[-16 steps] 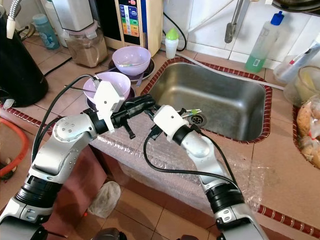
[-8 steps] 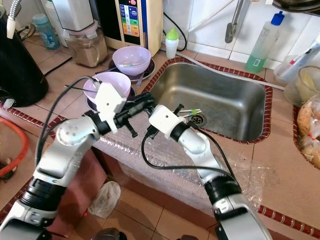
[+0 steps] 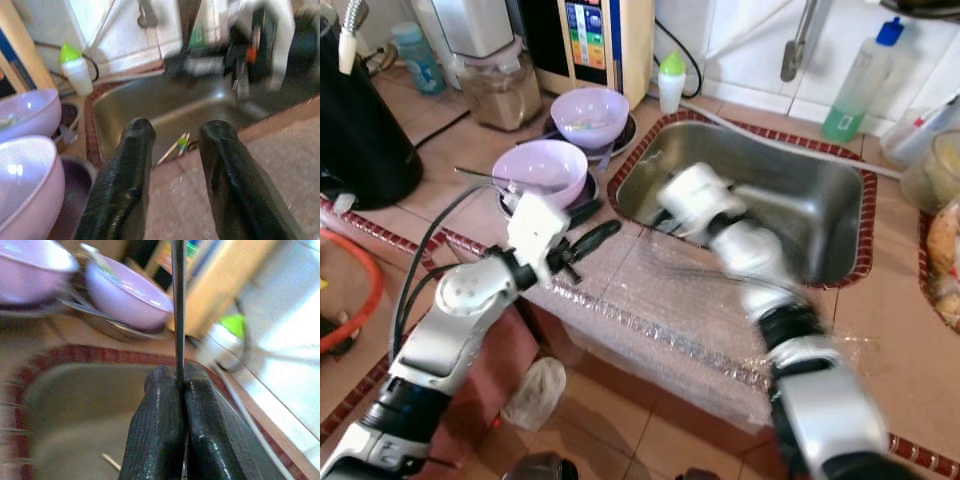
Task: Kitchen organization
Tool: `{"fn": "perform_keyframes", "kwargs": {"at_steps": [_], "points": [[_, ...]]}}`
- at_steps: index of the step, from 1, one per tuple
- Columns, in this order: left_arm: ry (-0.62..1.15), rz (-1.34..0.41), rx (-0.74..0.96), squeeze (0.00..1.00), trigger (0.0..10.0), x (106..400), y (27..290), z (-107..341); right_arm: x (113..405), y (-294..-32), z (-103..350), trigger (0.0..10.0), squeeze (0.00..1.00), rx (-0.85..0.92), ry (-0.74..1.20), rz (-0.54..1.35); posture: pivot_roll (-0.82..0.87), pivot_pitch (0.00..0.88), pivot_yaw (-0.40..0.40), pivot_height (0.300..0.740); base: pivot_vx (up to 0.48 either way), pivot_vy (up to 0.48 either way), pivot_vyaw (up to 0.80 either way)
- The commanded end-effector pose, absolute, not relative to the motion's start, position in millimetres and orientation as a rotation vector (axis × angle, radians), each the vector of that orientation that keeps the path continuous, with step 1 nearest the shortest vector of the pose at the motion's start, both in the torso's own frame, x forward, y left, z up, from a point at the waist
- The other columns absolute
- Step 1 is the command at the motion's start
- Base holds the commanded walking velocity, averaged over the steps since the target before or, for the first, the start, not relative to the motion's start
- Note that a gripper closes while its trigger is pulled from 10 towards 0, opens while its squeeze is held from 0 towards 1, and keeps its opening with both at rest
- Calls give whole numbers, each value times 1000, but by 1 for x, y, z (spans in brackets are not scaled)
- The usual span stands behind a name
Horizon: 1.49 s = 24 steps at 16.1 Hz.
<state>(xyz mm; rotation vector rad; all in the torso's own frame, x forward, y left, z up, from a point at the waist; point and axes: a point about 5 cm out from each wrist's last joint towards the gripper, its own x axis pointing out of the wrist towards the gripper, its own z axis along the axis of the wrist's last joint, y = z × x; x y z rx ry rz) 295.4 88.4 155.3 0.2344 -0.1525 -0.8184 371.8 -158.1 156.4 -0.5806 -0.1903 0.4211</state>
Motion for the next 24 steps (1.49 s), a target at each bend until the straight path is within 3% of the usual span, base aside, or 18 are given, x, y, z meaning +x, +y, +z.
{"fn": "perform_keyframes", "kwargs": {"at_steps": [1, 7, 8, 9, 12, 13, 14, 15, 16, 24], "points": [[-170, -818, 249, 1000, 10000, 294, 87, 160, 375, -152, 156, 0, 0, -569, -176, 414, 72, 90, 52, 740, 0, 0, 0], [-40, -868, 267, 1000, 10000, 275, 92, 135, 385, -169, 147, 0, 0, -475, -57, 246, 108, 89, 40, 740, 0, 0, 0], [-19, -874, 270, 1000, 10000, 274, 92, 130, 384, -173, 136, 8667, 0, -451, 20, 208, 108, 87, 41, 740, 0, 0, 0], [-16, -870, 272, 1000, 10000, 274, 92, 130, 383, -175, 130, 10000, 0, -429, 64, 191, 108, 85, 38, 740, 0, 0, 0], [-31, -842, 274, 1000, 10000, 278, 92, 131, 378, -180, 114, 10000, 0, -352, 164, 165, 104, 78, 36, 740, 0, 0, 0], [-41, -825, 275, 1000, 10000, 281, 93, 132, 376, -181, 108, 10000, 639, -317, 199, 162, 100, 75, 36, 740, 0, 0, 0], [-45, -817, 278, 1000, 10000, 283, 93, 132, 375, -181, 106, 10000, 639, -307, 211, 162, 96, 73, 38, 740, 0, 0, 0], [-59, -798, 278, 1000, 10000, 287, 94, 135, 373, -181, 102, 10000, 957, -295, 227, 168, 90, 68, 38, 740, 0, 0, 0], [-70, -782, 278, 1000, 10000, 290, 94, 137, 372, -181, 100, 10000, 1000, -293, 236, 173, 86, 65, 38, 740, 0, 0, 0], [-93, -757, 287, 1000, 10000, 298, 93, 140, 370, -185, 99, 10000, 1000, -237, 233, 185, 73, 38, 47, 740, 0, 0, 0]]}}
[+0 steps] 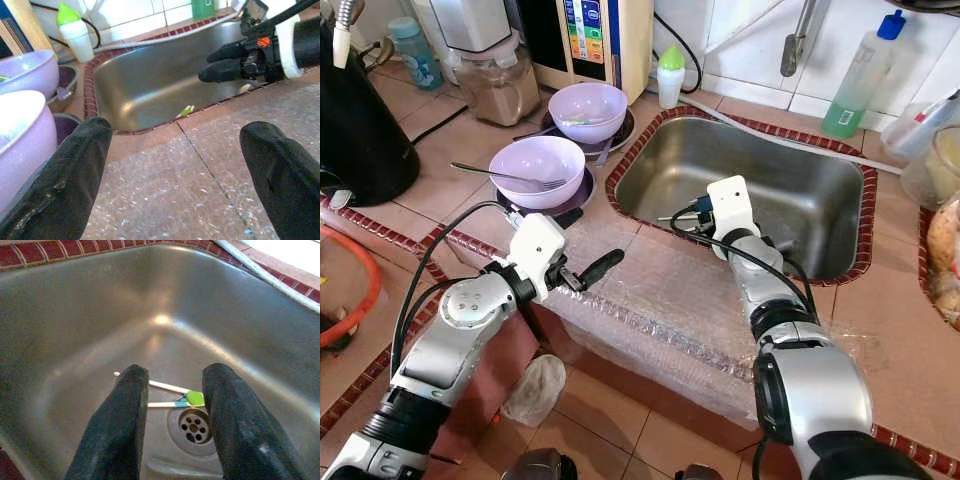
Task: Kitchen organization
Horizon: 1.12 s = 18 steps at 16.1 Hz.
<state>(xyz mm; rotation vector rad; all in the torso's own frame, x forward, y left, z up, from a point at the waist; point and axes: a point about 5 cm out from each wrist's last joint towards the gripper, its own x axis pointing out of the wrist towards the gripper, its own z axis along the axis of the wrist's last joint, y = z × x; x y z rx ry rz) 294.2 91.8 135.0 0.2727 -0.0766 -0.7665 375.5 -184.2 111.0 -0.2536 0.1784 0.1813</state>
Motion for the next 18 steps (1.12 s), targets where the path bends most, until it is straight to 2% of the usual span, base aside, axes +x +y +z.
{"fn": "perform_keyframes", "kwargs": {"at_steps": [1, 3, 6, 9, 10, 14, 16, 17, 18], "points": [[-111, -731, 291, 1000, 10000, 299, 95, 142, 370, -185, 102, 10000, 1000, -236, 198, 195, 70, 37, 48, 740, 0, 0, 0], [-204, -582, 271, 1000, 10000, 303, 107, 155, 364, -177, 108, 10000, 1000, -263, 60, 253, 57, 32, 45, 740, 0, 0, 0], [-276, -457, 231, 1000, 10000, 302, 117, 167, 354, -169, 110, 10000, 1000, -274, -43, 273, 43, 30, 35, 740, 0, 0, 0], [-349, -258, 196, 1000, 10000, 303, 136, 179, 335, -154, 111, 10000, 1000, -238, -149, 268, 38, 35, 27, 740, 0, 0, 0], [-312, -188, 152, 1000, 10000, 307, 148, 173, 317, -149, 114, 10000, 1000, -344, -225, 252, 26, 44, 12, 740, 0, 0, 0], [-352, -42, 145, 1000, 10000, 315, 172, 184, 289, -148, 105, 10000, 1000, -338, -223, 253, -8, 60, 13, 740, 0, 0, 0], [-309, 85, 59, 1000, 10000, 326, 188, 185, 276, -137, 113, 10000, 1000, -341, -223, 312, -25, 80, 15, 740, 0, 0, 0], [-287, 121, 12, 1000, 10000, 331, 195, 186, 274, -135, 118, 10000, 247, -350, -228, 333, -30, 93, 13, 740, 0, 0, 0], [-271, 154, -31, 310, 10000, 336, 201, 187, 273, -136, 118, 10000, 0, -351, -222, 330, -34, 105, 9, 740, 0, 0, 0]]}}
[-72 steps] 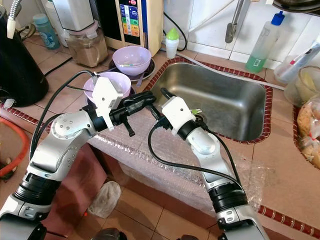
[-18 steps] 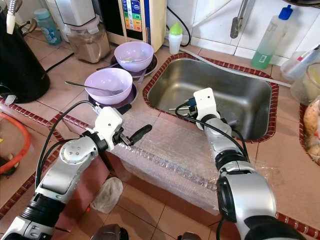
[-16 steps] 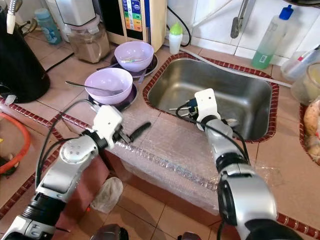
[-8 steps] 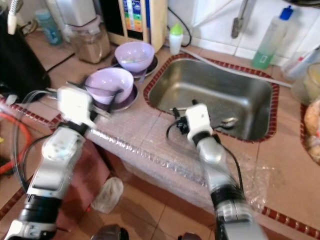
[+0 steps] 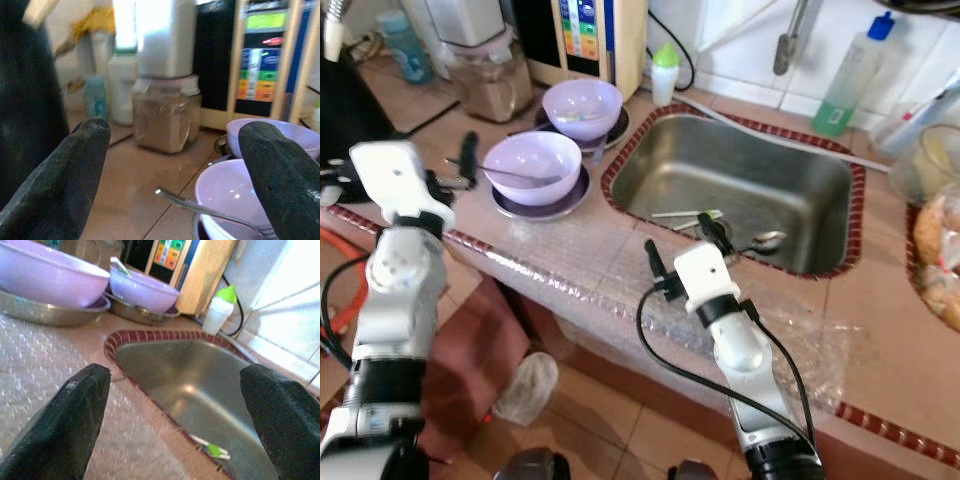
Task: Kitchen organization
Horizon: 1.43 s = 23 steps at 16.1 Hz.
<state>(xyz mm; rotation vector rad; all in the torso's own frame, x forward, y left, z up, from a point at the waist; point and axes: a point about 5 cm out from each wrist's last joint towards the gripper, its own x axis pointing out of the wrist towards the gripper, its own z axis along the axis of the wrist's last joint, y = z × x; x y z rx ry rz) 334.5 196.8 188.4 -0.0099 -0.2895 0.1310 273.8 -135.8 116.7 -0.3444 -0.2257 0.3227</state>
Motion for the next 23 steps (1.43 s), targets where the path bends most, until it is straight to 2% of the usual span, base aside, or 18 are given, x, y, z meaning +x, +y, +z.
{"fn": "perform_keyframes", "kwargs": {"at_steps": [1, 4, 6, 8, 9, 10, 12, 15, 23], "points": [[-265, 164, -49, 0, 10000, 339, 203, 188, 272, -137, 118, 10000, 0, -350, -215, 330, -41, 115, 8, 740, 0, 0, 0], [-217, 184, -131, 0, 10000, 351, 207, 186, 268, -134, 121, 10000, 0, -354, -200, 354, -49, 126, 11, 740, 0, 0, 0], [-123, 164, -245, 0, 10000, 363, 204, 176, 264, -122, 127, 10000, 0, -307, -201, 425, -60, 134, 15, 740, 0, 0, 0], [-86, 164, -286, 0, 10000, 368, 203, 170, 261, -116, 129, 10000, 0, -252, -197, 461, -61, 122, 14, 740, 0, 0, 0], [-60, 158, -326, 0, 7882, 372, 202, 166, 259, -111, 133, 10000, 0, -225, -206, 496, -66, 111, 19, 740, 0, 0, 0], [-36, 150, -372, 0, 2275, 375, 200, 164, 259, -105, 137, 10000, 0, -215, -216, 528, -69, 105, 19, 740, 0, 0, 0], [-27, 140, -419, 0, 0, 378, 200, 163, 260, -100, 141, 10000, 0, -191, -208, 557, -73, 96, 24, 740, 0, 0, 0], [-32, 98, -445, 0, 0, 381, 197, 164, 257, -90, 146, 10000, 0, -159, -196, 647, -74, 88, 29, 740, 0, 0, 0], [-52, 63, -480, 0, 0, 385, 200, 171, 262, -90, 140, 10000, 0, -186, -166, 637, -51, 77, 32, 740, 0, 0, 0]]}}
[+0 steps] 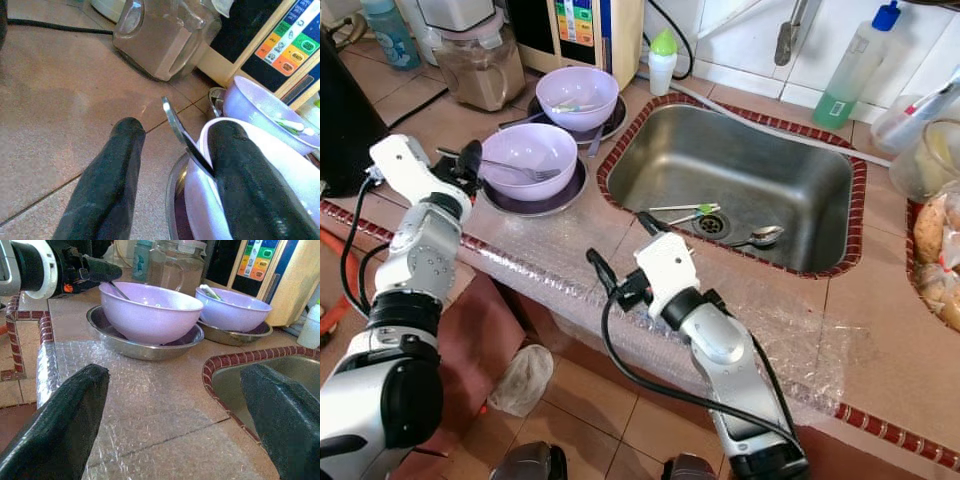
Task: Kitchen organization
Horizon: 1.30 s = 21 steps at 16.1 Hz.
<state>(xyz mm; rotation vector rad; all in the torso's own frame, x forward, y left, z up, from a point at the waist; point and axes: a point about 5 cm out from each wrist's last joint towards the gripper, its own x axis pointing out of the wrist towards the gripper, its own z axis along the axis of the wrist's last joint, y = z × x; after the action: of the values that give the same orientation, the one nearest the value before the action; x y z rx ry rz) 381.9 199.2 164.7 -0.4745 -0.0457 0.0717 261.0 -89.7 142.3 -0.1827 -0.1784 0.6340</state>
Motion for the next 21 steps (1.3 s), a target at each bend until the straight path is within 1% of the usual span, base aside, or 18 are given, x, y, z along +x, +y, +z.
{"fn": "perform_keyframes", "kwargs": {"at_steps": [1, 6, 13, 19, 21], "points": [[-53, 63, -485, 0, 0, 385, 201, 172, 263, -90, 140, 10000, 0, -187, -166, 633, -50, 77, 33, 740, 0, 0, 0], [-79, 65, -495, 0, 0, 387, 206, 178, 266, -89, 137, 10000, 0, -189, -162, 621, -40, 63, 40, 740, 0, 0, 0], [-106, 21, -531, 0, 0, 388, 203, 185, 271, -89, 134, 10000, 0, -182, -163, 604, -28, 52, 47, 740, 0, 0, 0], [-203, -51, -573, 0, 0, 387, 200, 206, 272, -86, 131, 10000, 0, -181, -166, 604, -21, 41, 50, 740, 0, 0, 0], [-271, -102, -585, 0, 0, 385, 197, 219, 274, -86, 131, 10000, 0, -186, -176, 595, -11, 33, 52, 740, 0, 0, 0]]}}
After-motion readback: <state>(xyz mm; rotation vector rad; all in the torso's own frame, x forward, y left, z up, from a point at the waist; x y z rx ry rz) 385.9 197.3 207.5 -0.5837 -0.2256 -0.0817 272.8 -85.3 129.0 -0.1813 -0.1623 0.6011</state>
